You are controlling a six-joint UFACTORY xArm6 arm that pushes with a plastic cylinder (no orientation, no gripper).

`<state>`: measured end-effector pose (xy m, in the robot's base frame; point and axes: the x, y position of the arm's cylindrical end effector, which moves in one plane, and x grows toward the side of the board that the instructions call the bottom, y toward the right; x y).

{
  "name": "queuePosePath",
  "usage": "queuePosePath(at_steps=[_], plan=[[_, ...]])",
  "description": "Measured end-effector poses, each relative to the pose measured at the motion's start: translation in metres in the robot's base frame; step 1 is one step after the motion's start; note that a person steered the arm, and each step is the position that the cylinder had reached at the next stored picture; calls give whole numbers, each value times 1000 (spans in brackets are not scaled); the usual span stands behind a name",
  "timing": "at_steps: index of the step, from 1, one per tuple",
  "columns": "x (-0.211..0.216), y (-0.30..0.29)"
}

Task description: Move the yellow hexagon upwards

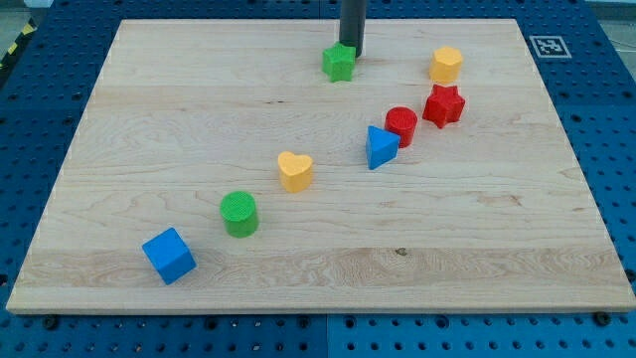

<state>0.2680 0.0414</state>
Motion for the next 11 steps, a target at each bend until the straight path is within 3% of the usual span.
queuePosePath(at_steps=[3,5,9,11], plan=[[47,69],[13,119],[61,146],[46,173]])
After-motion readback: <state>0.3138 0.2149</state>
